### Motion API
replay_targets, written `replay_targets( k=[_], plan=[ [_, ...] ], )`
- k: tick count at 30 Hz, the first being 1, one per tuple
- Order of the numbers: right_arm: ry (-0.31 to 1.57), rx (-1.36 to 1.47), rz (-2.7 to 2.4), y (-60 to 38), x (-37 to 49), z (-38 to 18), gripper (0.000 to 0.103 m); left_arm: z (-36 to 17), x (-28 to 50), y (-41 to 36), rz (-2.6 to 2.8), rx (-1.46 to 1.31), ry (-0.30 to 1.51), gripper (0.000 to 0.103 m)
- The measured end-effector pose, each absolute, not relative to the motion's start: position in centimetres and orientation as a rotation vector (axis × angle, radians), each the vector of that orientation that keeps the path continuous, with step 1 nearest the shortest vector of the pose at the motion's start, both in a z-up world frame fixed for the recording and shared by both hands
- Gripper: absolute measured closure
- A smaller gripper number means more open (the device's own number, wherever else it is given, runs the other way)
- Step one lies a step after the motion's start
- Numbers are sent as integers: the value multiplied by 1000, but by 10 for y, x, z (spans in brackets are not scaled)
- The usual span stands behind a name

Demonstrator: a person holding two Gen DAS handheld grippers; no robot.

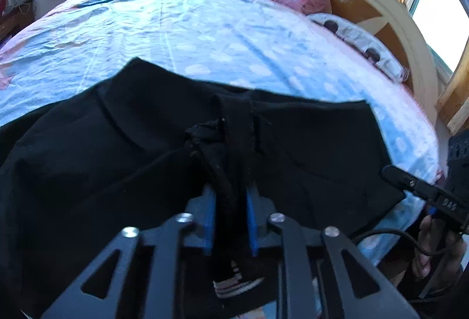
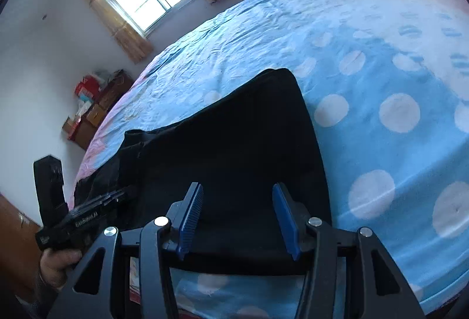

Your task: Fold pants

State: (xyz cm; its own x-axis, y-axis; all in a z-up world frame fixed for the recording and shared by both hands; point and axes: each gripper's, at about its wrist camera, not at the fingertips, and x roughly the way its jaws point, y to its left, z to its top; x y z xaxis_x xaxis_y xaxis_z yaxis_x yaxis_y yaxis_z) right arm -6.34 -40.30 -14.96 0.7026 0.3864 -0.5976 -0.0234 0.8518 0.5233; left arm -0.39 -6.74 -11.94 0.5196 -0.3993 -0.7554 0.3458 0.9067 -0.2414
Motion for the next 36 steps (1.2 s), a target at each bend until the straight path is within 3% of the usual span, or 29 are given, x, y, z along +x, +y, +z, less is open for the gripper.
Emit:
replay_targets(
  k=[2,4,16,21,28,30,31,32,34,36],
  plan=[
    [726,518,269,-402,-68,-141,51,-108,-13,-57,-424,-24,872,48],
    [686,526,294,-403,-71,-134,49,-94,-24,-31,-359,9,801,37],
    [632,450,431,-349,-69,-120,48,-81,-12,213,58,-4,826,33],
    [663,375,451,-327,-60,-118,48,-117,10,249,-88,-174,946,29],
    [697,350,447,-312,-42,-118,48,-136,21,245,-170,-175,983,7],
    [704,343,462,-304,-39,-119,48,-137,21,237,-162,-111,997,9],
    [707,337,470,-299,-38,-120,48,-135,20,234,-166,-94,997,22],
    [710,331,478,-295,-37,-120,48,-132,18,229,-190,-95,998,42],
    [713,329,500,-286,-36,-121,48,-124,15,226,-203,-98,992,61],
    [708,331,516,-281,-37,-121,48,-118,10,222,-189,-69,982,68]
  ],
)
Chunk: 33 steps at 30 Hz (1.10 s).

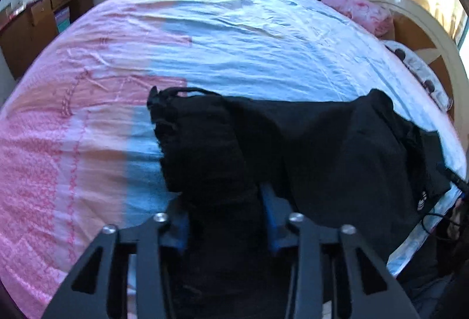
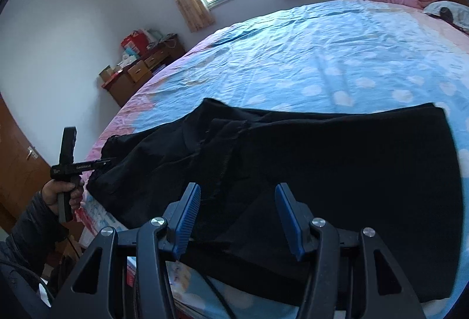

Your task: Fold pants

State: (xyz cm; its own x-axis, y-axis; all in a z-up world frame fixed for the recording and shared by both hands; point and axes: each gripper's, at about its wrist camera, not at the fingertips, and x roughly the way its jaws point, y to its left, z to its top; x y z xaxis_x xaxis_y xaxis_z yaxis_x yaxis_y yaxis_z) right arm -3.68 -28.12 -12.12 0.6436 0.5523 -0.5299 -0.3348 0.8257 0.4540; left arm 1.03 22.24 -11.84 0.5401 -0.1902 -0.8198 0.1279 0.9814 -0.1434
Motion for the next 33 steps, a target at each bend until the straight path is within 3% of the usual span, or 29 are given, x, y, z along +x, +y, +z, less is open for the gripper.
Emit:
replay_targets(
  k=[5,14,24,33],
  plan=[
    [674,332,522,-284,-44,-115,48,-95,3,237,-204,-230,945,83],
    [575,452,433,-331,-62,-107,48,-23,-30,181,-366,-294,816,88],
    [498,512,290,-389,-96,-96,48,47,-6,48,-615,-240,724,88],
    [413,620,64,-464,-122,-94,48,34,16,-102,-825,-99,824,88]
  ],
)
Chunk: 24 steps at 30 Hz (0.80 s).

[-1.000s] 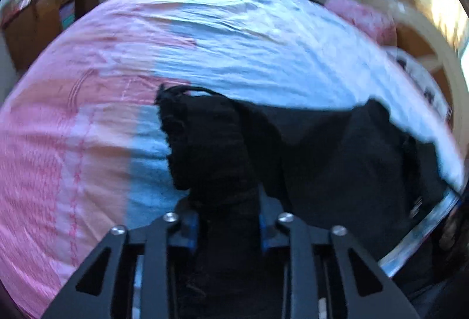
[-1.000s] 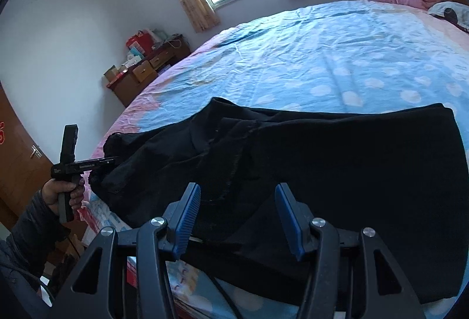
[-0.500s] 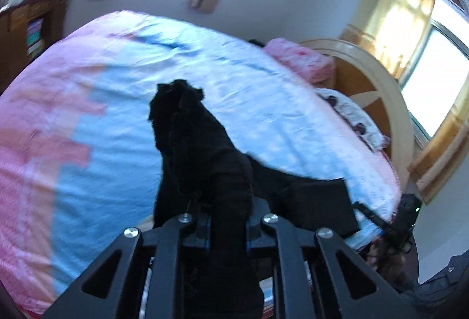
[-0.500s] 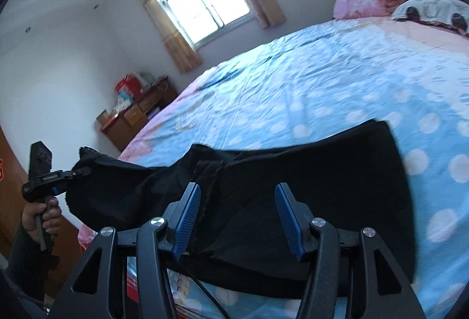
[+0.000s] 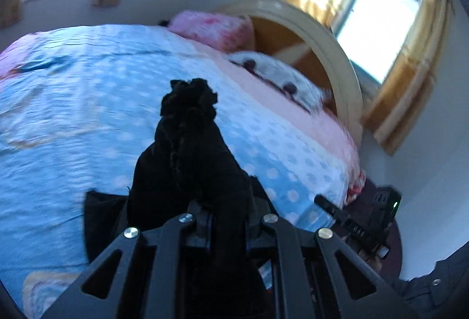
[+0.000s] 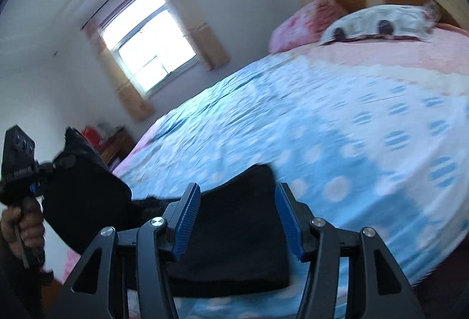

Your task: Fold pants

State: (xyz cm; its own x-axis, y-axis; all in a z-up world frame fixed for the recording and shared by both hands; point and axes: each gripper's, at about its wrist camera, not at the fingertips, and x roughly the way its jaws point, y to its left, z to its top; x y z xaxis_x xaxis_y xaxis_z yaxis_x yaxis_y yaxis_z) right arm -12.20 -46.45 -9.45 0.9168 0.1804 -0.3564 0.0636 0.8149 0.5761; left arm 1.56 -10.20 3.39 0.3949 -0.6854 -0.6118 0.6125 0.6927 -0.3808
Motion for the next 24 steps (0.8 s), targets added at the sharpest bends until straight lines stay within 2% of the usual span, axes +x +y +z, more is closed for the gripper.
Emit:
replay_targets(
  k=[9,10,13,15,18,20,24],
  plan=[
    [429,678,-15,-496,-123,-112,48,-51,31,-207,-830,10,974,86],
    [432,678,-16,-497,-123,-113,48,-56,32,-214,-820,21,981,79],
    [446,682,-19,-497,-121,-119,48,-61,30,-230,-914,-37,1020,77],
    [456,682,-28,-498,-119,-123,48,-53,28,-236,-943,-56,1016,64],
    [474,683,-37,-499,-118,-128,48,-28,19,-227,-955,-16,907,55],
    [485,685,-4,-495,-114,-129,48,-19,17,-208,-921,19,853,41],
    [519,618,150,-469,-103,-122,48,-25,19,-157,-781,94,812,37]
  ],
)
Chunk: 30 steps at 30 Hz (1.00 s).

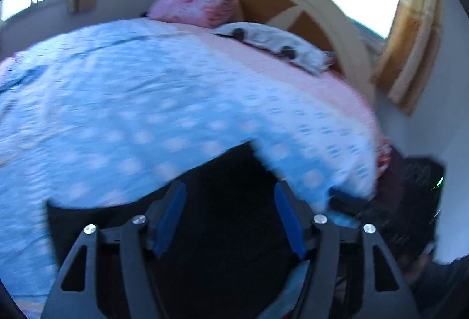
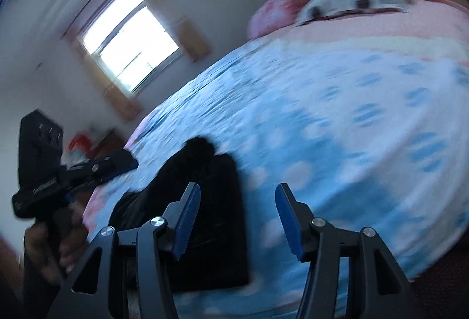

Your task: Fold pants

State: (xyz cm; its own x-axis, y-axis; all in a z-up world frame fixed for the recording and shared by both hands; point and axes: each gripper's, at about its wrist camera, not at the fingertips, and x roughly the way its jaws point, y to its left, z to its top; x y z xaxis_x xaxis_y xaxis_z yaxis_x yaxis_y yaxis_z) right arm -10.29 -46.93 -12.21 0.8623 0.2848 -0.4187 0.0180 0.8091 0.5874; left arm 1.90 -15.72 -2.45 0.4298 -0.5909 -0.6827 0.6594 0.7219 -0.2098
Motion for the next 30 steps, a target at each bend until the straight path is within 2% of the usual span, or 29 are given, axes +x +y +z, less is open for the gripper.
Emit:
replay_targets(
  k=[7,8,10,12,17,30],
  plan=[
    [691,586,258,-435,-69,-134,47,-85,7,-87,-604,145,889,34],
    [722,591,262,-433,-66,-139,54,-91,2,-83,-596,157,887,34],
    [764,624,269,-436,-65,-148,76,-99,-6,-75,-585,163,860,31],
    [784,633,273,-441,-71,-151,82,-106,-11,-74,-584,170,836,26],
    [859,567,247,-436,-80,-159,83,-114,-8,-75,-597,134,785,10],
    [954,404,235,-424,-84,-138,81,-111,3,-62,-519,86,854,9]
  ],
)
